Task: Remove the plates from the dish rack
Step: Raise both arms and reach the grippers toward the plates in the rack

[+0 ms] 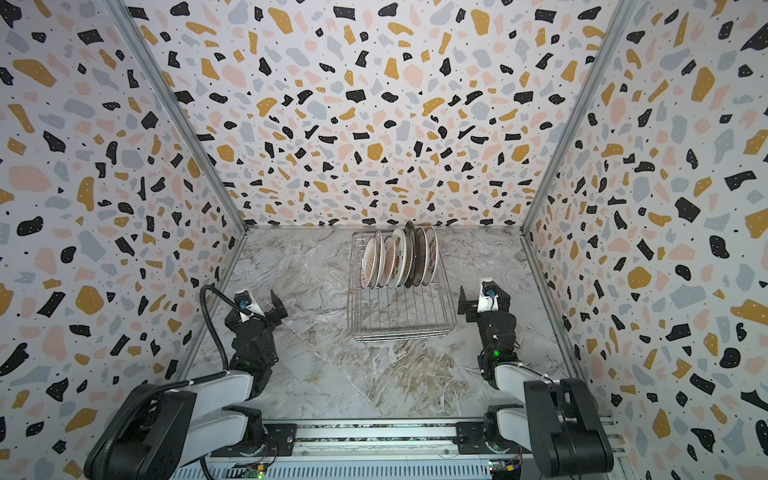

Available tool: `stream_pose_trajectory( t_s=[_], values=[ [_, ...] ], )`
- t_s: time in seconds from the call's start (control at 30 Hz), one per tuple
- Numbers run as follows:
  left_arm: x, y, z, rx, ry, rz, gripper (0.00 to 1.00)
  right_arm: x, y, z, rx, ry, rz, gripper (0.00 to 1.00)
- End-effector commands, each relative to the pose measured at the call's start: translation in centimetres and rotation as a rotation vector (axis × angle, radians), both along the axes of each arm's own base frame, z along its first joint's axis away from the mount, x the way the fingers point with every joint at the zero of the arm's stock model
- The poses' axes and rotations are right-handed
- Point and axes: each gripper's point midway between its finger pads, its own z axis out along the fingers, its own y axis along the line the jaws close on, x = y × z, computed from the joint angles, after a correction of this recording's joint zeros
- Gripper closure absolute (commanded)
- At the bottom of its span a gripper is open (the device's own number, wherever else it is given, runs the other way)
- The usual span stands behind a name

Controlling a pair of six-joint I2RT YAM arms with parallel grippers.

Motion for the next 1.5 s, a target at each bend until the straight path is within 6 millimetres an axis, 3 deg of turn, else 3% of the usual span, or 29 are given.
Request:
stream_pose_trajectory(
  t_s=[0.0, 0.07, 0.17, 0.23, 0.33, 0.4, 0.53, 0.6, 0.7, 0.87, 0.93, 1.1, 1.27, 1.47],
  values=[
    [0.1, -1.0, 2.3, -0.032, -0.043, -0.069, 0.0, -0.7, -0.1, 1.5, 0.118, -0.011, -0.015, 0.01],
    [-0.6, -1.6, 4.3, -0.108, -0.148, -0.113, 0.0, 0.0, -1.2, 1.6, 0.375, 0.057, -0.093, 0.01],
    [-1.7, -1.2, 6.5, -0.286, -0.286, -0.109, 0.01, 1.0, 1.7, 3.5, 0.41, 0.144, 0.058, 0.01],
    [-2.2, -0.2, 6.7, -0.449, -0.345, -0.053, 0.0, 1.0, 3.0, 5.1, 0.416, 0.153, 0.139, 0.01],
    [-3.0, -0.3, 7.1, -0.637, -0.447, -0.082, 0.0, 0.5, 4.5, 7.8, 0.461, 0.115, 0.237, 0.01],
    [-3.4, -1.9, 9.0, -0.661, -0.52, -0.218, 0.0, 0.1, 5.7, 9.0, 0.459, 0.09, 0.325, 0.01],
    [-3.1, -4.8, 11.7, -0.715, -0.531, -0.413, 0.0, -0.5, 5.5, 9.7, 0.585, 0.008, 0.37, 0.01],
    [-3.0, -5.1, 11.9, -0.733, -0.522, -0.427, 0.01, -1.1, 6.1, 10.8, 0.604, -0.032, 0.449, 0.01],
    [-3.3, -4.7, 11.8, -0.791, -0.544, -0.414, 0.01, -0.2, 6.2, 11.4, 0.709, 0.038, 0.479, 0.01],
    [-4.0, -5.9, 14.2, -0.75, -0.588, -0.51, 0.0, -0.8, 5.9, 12.9, 0.673, -0.057, 0.539, 0.01],
    [-3.7, -6.2, 14.7, -0.766, -0.574, -0.524, 0.0, -0.8, 6.8, 13.3, 0.669, -0.045, 0.604, 0.01],
    [-3.3, -10.5, 16.9, -0.728, -0.533, -0.756, 0.0, 2.4, 9.5, 12.9, 0.667, 0.083, 0.618, 0.01],
    [-2.6, -11.5, 16.6, -0.702, -0.494, -0.74, 0.0, 6.2, 11.5, 12.1, 0.514, 0.166, 0.424, 0.03],
    [-1.3, -14.5, 15.9, -0.625, -0.385, -0.744, 0.01, 8.4, 14.8, 11.7, 0.424, 0.246, 0.393, 0.05]
  ],
)
